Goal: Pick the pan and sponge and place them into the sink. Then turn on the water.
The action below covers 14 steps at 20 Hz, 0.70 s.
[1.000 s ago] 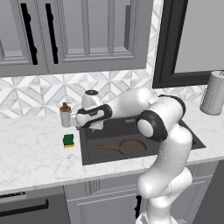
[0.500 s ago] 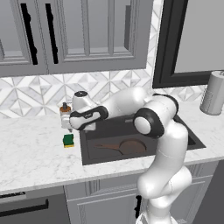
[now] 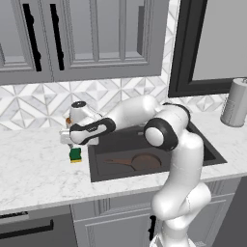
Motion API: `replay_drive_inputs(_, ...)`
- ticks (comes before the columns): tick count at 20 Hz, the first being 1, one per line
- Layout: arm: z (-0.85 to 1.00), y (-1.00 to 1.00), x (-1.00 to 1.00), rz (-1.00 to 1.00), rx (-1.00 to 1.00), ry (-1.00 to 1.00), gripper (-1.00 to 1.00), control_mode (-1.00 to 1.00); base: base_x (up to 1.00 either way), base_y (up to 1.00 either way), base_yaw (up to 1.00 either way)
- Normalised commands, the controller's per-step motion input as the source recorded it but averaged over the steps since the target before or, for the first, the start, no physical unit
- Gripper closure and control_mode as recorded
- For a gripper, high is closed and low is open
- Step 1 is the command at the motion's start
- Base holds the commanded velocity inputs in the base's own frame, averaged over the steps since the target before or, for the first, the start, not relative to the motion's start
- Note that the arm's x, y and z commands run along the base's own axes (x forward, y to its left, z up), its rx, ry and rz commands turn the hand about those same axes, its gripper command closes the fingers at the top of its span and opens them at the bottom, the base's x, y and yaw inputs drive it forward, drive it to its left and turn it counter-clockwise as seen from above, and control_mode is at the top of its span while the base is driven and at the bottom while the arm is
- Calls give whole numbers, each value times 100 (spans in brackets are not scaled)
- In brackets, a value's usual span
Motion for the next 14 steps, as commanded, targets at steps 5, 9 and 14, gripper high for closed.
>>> replay_drive_inputs(5, -10, 16, -3, 0, -1, 2, -100, -100, 0, 0, 0)
replay_drive_inputs(9, -17, 4, 0, 0, 0, 1, -100, -100, 0, 0, 0)
replay_drive_inputs(14, -20, 3, 0, 0, 0, 0, -100, -100, 0, 0, 0)
